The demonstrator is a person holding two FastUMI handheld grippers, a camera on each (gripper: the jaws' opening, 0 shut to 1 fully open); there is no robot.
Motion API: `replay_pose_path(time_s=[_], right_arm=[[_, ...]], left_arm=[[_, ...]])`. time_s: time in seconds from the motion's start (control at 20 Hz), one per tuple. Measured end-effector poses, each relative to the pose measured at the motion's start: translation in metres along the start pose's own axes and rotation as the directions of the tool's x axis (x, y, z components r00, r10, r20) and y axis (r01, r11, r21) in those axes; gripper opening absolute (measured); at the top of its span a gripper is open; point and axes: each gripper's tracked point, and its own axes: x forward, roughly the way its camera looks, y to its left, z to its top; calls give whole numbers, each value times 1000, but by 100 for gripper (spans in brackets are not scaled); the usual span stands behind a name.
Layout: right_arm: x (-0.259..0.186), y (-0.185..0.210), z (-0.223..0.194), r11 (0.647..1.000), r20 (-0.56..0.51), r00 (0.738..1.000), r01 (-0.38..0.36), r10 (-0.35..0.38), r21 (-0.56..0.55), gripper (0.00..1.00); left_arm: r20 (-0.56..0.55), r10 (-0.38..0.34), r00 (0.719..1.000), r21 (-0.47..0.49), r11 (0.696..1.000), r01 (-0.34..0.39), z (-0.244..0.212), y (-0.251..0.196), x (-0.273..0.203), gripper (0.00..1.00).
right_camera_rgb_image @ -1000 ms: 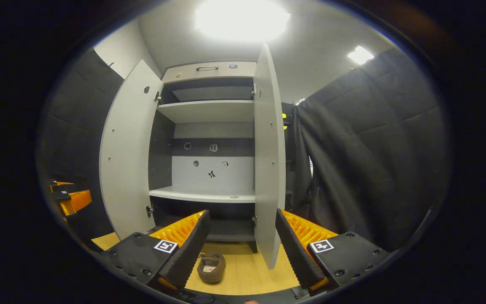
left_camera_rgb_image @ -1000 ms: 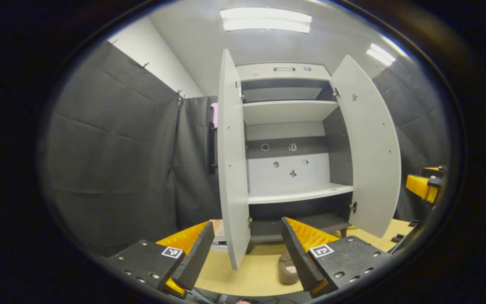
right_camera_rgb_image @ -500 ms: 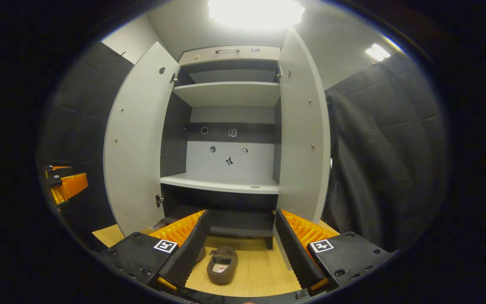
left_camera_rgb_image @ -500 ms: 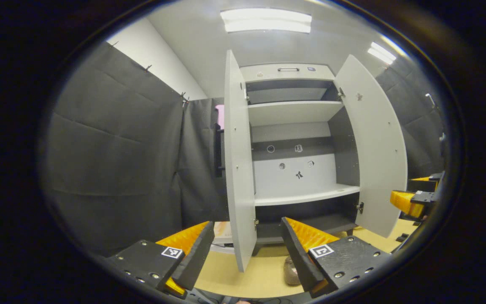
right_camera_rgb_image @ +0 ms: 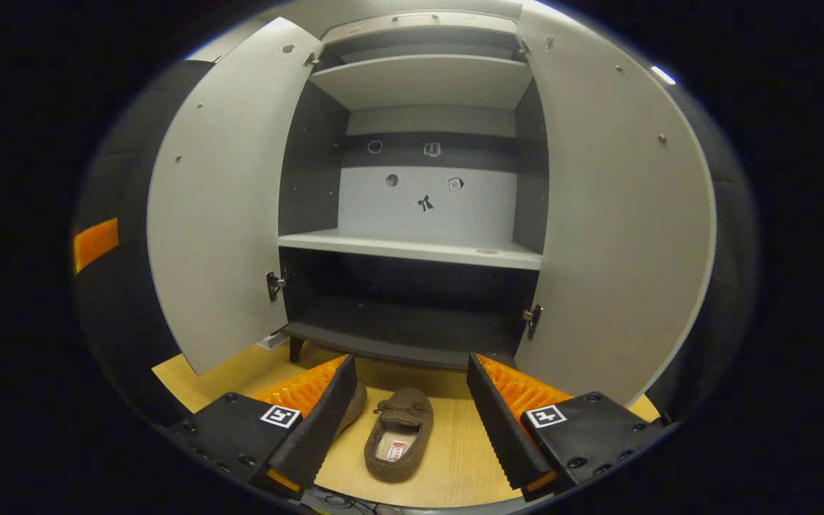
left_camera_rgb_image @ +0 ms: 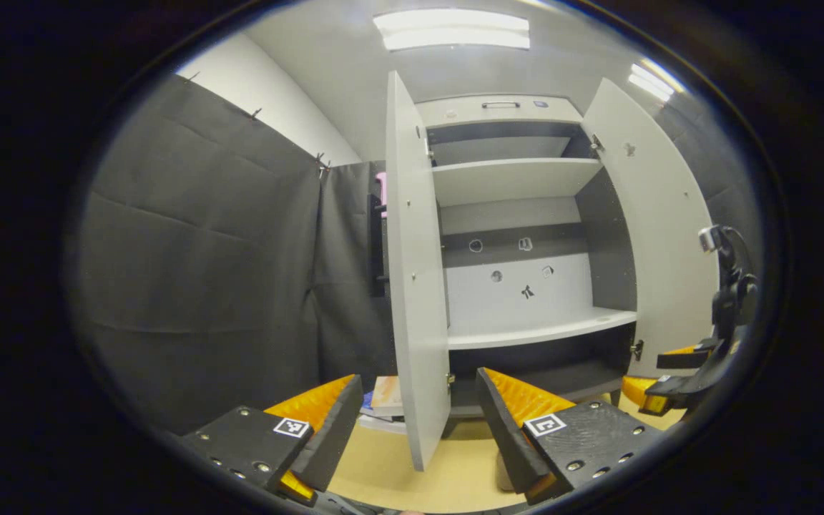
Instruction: Grab one shoe with the right hand and put it into the shoe cabinet, grab the other shoe with the left hand and put it into the shoe cabinet; then close the right door with the right hand and the left door with the left hand.
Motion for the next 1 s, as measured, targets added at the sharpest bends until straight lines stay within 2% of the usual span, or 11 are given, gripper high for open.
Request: replay_pose_path(time_s=[0.05,0.35,0.4,0.45,0.5,0.65,0.75,0.85,0.9,1.0], right_arm=[[9,4,-8,1000,-30,999,-15,15,4,99],[49,30,-61,995,-213,973,-82,92,53,98],[53,33,-69,994,-239,966,-95,104,50,97],[55,34,-77,994,-264,958,-102,110,46,98],[59,37,-85,993,-287,951,-110,119,46,98],[66,45,-108,990,-355,924,-128,140,60,98],[68,48,-123,988,-398,905,-136,153,71,95],[71,50,-136,987,-434,887,-139,158,74,94],[72,51,-142,987,-451,878,-140,160,77,95],[76,56,-153,986,-482,860,-143,166,86,94]], left_arm=[[2,2,1000,0,1000,-2,0,0,3,87],[-27,45,999,11,999,-45,-10,11,14,86],[-31,53,998,14,999,-53,-12,14,16,87],[-33,62,997,18,998,-62,-12,17,16,98],[-37,71,997,21,997,-70,-14,20,16,87],[-48,95,994,34,995,-94,-16,26,17,87],[-55,107,993,41,994,-105,-17,27,16,98],[-63,116,991,45,993,-113,-21,30,16,98],[-69,121,990,49,992,-118,-23,31,16,87],[-80,132,988,62,990,-128,-26,33,16,92]])
